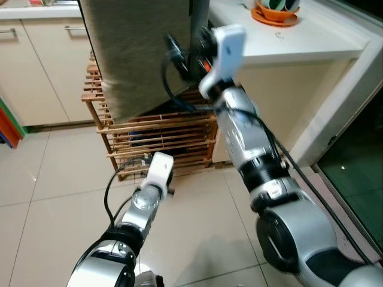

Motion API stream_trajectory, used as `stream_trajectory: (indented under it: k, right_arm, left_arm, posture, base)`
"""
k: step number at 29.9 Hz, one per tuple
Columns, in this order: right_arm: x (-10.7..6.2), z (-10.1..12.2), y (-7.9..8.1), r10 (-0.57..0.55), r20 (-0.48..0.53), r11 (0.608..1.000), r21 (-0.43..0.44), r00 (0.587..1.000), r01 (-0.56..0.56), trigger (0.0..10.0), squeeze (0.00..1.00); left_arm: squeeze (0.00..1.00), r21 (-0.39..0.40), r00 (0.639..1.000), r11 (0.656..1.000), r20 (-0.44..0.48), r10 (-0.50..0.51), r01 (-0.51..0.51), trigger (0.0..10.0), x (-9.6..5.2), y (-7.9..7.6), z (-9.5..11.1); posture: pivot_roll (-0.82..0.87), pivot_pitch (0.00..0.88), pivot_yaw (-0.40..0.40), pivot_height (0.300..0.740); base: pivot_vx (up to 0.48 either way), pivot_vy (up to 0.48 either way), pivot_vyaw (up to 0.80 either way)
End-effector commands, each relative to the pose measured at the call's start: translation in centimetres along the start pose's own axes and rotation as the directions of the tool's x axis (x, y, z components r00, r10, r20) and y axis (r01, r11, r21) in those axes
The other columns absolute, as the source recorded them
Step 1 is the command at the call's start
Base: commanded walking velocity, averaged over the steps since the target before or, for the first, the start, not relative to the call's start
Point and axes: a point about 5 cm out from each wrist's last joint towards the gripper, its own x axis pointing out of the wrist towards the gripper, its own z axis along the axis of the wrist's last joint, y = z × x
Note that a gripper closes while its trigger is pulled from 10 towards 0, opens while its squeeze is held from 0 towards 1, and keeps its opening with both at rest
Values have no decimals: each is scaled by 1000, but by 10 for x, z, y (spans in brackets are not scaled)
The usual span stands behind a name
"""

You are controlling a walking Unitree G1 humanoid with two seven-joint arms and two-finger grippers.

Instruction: Restocking fridge

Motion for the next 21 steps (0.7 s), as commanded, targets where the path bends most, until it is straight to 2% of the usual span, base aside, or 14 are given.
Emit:
stream_trajectory:
  k: [1, 2, 4, 5, 7, 9, 10, 12, 17, 21]
  right_arm:
    - [-7, -4, -22, -111, -15, 993, -52, 994, 110, 10000, 0]
    - [-7, -4, -22, -111, -15, 993, -52, 994, 110, 10000, 0]
    - [-30, -21, -43, -194, -46, 977, -95, 980, 189, 10000, 0]
    - [-30, -21, -43, -194, -46, 977, -95, 980, 189, 10000, 0]
    - [-53, -34, -53, -241, -60, 963, -136, 969, 231, 10000, 0]
    - [-69, -45, -55, -265, -70, 954, -165, 962, 250, 10000, 0]
    - [-69, -45, -55, -265, -70, 954, -165, 962, 250, 10000, 0]
    - [-90, -59, -56, -289, -105, 951, -147, 952, 272, 10000, 0]
    - [-104, -69, -55, -299, -152, 950, -138, 942, 279, 10000, 0]
    - [-107, -68, -54, -316, -151, 946, -123, 937, 299, 10000, 0]
  left_arm:
    - [0, -31, 996, 999, 79, 28, -26, 10000, 3, 4, 17]
    - [0, -31, 996, 999, 79, 28, -26, 10000, 3, 4, 17]
    - [0, -49, 985, 998, 163, 58, -51, 10000, 4, 9, 36]
    - [0, -49, 985, 998, 163, 58, -51, 10000, 4, 9, 36]
    - [0, -83, 966, 995, 247, 76, -58, 10000, 4, 15, 55]
    - [0, -98, 947, 993, 308, 91, -63, 10000, 2, 18, 69]
    - [0, -98, 947, 993, 308, 91, -63, 10000, 2, 18, 69]
    - [0, -82, 933, 993, 342, 109, -86, 10000, 3, 21, 83]
    - [0, -91, 948, 989, 287, 141, -120, 10000, 7, 26, 81]
    - [0, -99, 956, 987, 253, 150, -129, 10000, 6, 26, 75]
  posture:
    - [-17, 0, -21, 736]
    - [-17, 0, -21, 736]
    - [-23, 0, -10, 736]
    - [-23, 0, -10, 736]
    - [-31, 0, -2, 736]
    - [-33, 0, 1, 736]
    - [-33, 0, 1, 736]
    - [-38, 0, 8, 736]
    - [-46, 0, 16, 736]
    - [-56, 0, 22, 736]
  base:
    - [0, 0, 0]
    - [0, 0, 0]
    - [0, 0, 0]
    - [0, 0, 0]
    - [0, 0, 0]
    - [217, 0, 0]
    - [435, 0, 0]
    - [442, 0, 0]
    - [442, 0, 0]
    - [442, 0, 0]
